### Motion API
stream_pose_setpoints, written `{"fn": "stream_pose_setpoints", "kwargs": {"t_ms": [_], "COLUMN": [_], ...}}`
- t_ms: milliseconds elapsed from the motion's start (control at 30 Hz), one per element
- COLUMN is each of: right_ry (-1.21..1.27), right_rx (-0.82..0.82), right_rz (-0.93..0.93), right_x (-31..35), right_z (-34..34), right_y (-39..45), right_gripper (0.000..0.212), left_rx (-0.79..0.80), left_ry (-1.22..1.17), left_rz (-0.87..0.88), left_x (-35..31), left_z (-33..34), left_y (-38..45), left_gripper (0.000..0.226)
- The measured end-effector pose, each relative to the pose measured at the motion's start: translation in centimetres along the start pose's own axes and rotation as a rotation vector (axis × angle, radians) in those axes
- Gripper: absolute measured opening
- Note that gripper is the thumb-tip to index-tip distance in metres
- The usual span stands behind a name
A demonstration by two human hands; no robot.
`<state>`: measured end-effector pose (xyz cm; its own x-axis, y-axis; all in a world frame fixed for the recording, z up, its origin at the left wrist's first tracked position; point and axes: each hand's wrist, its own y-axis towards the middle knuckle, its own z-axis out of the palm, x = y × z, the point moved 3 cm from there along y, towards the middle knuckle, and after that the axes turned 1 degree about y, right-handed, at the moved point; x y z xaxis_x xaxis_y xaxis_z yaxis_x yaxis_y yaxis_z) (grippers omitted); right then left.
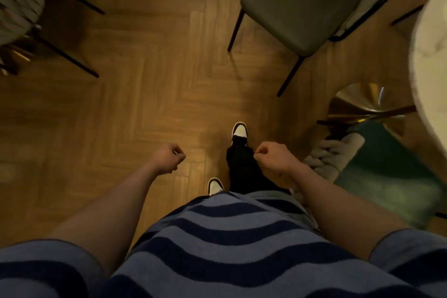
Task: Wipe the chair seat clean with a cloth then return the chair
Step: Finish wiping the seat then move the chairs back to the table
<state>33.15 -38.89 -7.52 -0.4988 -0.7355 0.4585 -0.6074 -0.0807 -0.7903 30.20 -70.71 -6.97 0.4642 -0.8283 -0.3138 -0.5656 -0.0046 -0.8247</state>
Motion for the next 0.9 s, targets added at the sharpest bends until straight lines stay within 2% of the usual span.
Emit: {"fn": "stream_pose_setpoints", "kwargs": {"t_ms": [167, 433, 633, 900], "right_ry": [-0.027, -0.069, 0.02, 0.193], "right_rx": [-0.008, 0.022, -0.022, -0.111], "right_rz": [0.018, 0.014, 0.026, 0.163], "right_x": [2.9, 7.6, 11.6, 17.8], "right_z": [-5.8, -16.8, -24.2, -31.9], "right_y": [5.9, 14.6, 20.6, 28.2], "right_gripper": [0.016, 0.02, 0.007, 0.011], "left_rx": [-0.005, -0.006, 0.019, 0.121], "left_ry": [-0.021, -0.035, -0.001, 0.235], "left_rz": [-0.031, -0.02, 0.045, 0.134], "left_x": [-3.9, -14.6, -22.0, -30.4], "left_z": [-5.2, -13.2, -20.1, -30.6], "left_y": [4.7, 12.2, 19.4, 31.1], "left_gripper": [0.018, 0.019, 0.019, 0.017]}}
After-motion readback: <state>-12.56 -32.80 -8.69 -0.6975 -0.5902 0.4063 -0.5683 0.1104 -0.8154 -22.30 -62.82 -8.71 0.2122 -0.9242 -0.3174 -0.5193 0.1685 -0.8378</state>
